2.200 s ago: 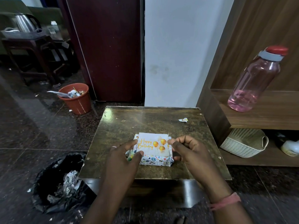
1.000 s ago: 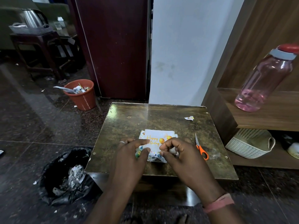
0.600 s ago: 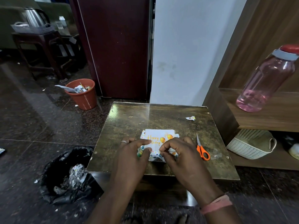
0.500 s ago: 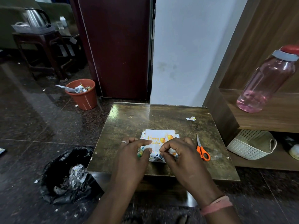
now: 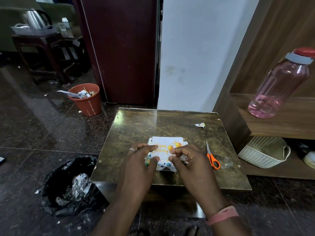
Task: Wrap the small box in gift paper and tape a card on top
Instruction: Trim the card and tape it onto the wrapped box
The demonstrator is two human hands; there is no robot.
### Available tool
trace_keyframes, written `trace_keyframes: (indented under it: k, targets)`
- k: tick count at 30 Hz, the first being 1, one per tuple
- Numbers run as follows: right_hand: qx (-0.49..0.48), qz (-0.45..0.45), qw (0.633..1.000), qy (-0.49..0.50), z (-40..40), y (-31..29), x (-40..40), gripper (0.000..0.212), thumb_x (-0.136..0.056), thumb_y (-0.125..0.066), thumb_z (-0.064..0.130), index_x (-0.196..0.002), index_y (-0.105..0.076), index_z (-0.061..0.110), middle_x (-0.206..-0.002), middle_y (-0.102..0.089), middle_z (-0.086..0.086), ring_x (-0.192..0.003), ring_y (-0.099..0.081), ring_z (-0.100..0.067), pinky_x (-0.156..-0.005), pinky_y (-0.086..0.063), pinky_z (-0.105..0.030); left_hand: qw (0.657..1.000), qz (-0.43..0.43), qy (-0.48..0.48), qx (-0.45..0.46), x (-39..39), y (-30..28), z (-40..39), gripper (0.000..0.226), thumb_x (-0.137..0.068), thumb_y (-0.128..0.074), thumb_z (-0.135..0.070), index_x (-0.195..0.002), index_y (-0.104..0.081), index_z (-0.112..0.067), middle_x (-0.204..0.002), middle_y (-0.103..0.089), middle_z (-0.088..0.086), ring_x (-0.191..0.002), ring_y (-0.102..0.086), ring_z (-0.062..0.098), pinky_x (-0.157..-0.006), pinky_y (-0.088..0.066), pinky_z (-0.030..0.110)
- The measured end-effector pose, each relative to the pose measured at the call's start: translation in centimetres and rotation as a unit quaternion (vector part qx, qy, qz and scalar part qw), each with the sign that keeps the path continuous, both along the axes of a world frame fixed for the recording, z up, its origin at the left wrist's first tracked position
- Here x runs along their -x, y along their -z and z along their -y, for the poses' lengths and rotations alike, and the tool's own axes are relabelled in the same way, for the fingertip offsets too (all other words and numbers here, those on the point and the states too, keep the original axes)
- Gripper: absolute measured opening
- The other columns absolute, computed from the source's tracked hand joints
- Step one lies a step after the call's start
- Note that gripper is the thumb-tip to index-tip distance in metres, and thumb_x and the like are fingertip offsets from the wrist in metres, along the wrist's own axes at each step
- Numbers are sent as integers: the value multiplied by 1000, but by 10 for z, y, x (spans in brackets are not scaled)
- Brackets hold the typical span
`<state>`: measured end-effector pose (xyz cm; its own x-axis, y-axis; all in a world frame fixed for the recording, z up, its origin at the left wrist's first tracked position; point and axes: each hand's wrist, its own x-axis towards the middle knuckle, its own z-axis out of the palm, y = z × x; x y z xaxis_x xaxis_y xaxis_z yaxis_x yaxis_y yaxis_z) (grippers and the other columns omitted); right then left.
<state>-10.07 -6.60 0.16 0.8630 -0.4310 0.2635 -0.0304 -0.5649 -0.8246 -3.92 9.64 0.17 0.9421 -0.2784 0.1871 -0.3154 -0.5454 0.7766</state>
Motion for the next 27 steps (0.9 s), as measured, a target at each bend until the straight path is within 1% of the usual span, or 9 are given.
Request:
trace_keyframes:
  k: [3,6,9,11,13,16,19,23,27]
  targets:
    - [-36,-21,999,17,0,1,-1,33,-82,-83,21,-110,-69,30,-90,-62,10,-94,-63,-8,-85,-51,-31,1000,-10,-10,5,0,1,0,36,-91,-77,-26,-126,-72,-35,-128,-56,-12,-103,-54,-1,-86,-40,19]
    - [-74,-18,997,28,-2,0,-1,31,-80,-83,19,-103,-66,32,-87,-56,9,-88,-59,-7,-78,-46,-23,1000,-8,-11,0,-1,3,1,37,-91,-77,-25,-127,-71,-33,-128,-56,-11,-104,-55,0,-87,-40,19]
    - [-86,-6,995,51,-8,0,-1,21,-80,-82,17,-91,-69,30,-84,-53,10,-81,-55,-6,-74,-41,-19,1000,3,-2,4,-2,4,2,35,-90,-78,-24,-124,-73,-32,-127,-58,-11,-101,-51,-17,-81,-37,6]
    - [-88,1,993,75,-12,1,-2,17,-80,-82,18,-86,-69,28,-80,-52,10,-78,-54,-6,-71,-41,-18,1000,8,2,-3,-3,5,2,34,-90,-77,-24,-123,-74,-32,-127,-58,-11,-100,-43,-28,-77,-34,6]
    - [-89,10,992,93,-13,2,-5,16,-79,-83,20,-82,-68,27,-78,-52,10,-75,-54,-7,-70,-41,-19,1000,8,2,1,-3,6,2,33,-90,-78,-24,-122,-74,-32,-127,-59,-11,-101,-40,-31,-77,-33,5]
    - [-88,22,990,109,-15,5,-6,17,-80,-82,19,-80,-68,28,-76,-52,10,-74,-54,-8,-70,-41,-24,1000,9,3,7,-4,6,2,33,-89,-78,-22,-121,-75,-31,-125,-59,-11,-103,-38,-33,-79,-30,-5]
    - [-79,32,989,125,-18,8,-6,21,-82,-80,21,-94,-66,31,-97,-53,10,-92,-57,-10,-82,-46,-28,999,-15,1,31,-5,7,0,33,-89,-79,-20,-120,-75,-32,-125,-58,-13,-108,-43,-27,-80,-30,-6]
    - [-74,8,989,131,-15,12,-7,41,-87,-75,25,-125,-59,24,-123,-47,4,-117,-55,-15,-104,-43,-27,997,-56,6,59,-6,6,-2,33,-90,-79,-21,-120,-75,-34,-127,-62,-15,-115,-57,-6,-83,-34,-3]
    - [13,-14,988,153,-13,7,-3,41,-85,-76,30,-123,-66,18,-117,-61,-1,-115,-56,-25,-104,-47,-43,998,-54,-1,42,-5,5,-2,41,-91,-77,-24,-129,-69,-36,-131,-59,-16,-106,-46,-21,-79,-27,-10]
